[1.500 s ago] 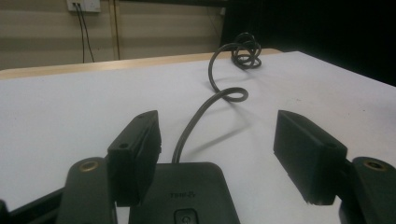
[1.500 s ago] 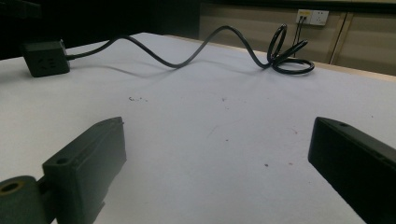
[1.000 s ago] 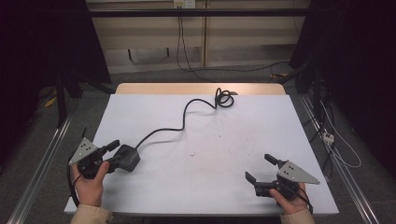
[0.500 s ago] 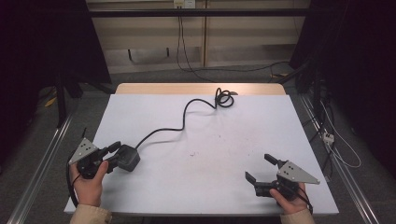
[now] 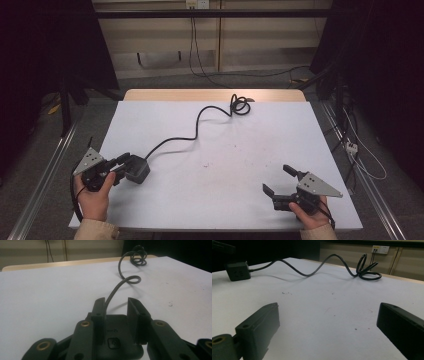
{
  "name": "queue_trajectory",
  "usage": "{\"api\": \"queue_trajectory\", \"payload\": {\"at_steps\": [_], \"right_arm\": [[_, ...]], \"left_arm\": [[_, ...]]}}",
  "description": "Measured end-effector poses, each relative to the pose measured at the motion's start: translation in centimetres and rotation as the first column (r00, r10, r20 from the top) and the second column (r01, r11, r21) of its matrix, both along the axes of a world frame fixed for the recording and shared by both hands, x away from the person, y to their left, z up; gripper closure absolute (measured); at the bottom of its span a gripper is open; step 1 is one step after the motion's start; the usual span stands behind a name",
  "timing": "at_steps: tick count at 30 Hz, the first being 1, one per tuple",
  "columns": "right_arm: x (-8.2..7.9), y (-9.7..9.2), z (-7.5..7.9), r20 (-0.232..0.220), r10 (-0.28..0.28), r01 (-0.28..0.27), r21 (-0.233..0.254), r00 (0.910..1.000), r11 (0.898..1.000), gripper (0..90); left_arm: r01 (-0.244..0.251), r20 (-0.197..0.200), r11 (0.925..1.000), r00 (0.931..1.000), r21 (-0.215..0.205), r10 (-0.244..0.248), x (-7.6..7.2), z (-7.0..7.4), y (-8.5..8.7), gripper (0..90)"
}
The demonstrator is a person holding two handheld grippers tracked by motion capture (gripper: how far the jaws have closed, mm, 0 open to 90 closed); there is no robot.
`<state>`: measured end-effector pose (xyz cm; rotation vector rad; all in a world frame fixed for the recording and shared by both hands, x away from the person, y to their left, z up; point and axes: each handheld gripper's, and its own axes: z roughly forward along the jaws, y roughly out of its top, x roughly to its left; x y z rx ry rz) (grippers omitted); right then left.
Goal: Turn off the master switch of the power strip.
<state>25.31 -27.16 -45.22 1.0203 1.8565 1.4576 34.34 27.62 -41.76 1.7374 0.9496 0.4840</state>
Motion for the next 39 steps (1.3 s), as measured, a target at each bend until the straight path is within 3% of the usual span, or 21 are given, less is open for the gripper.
{"api": "queue_trajectory", "payload": {"at_steps": [39], "right_arm": [[0.00,0.06,0.03,0.004,0.005,-0.005,0.000,1.0000,1.000,4.4]], "left_arm": [[0.014,-0.049,0.9998,0.9987,0.017,-0.013,-0.18,-0.22,0.09,89.7]]}}
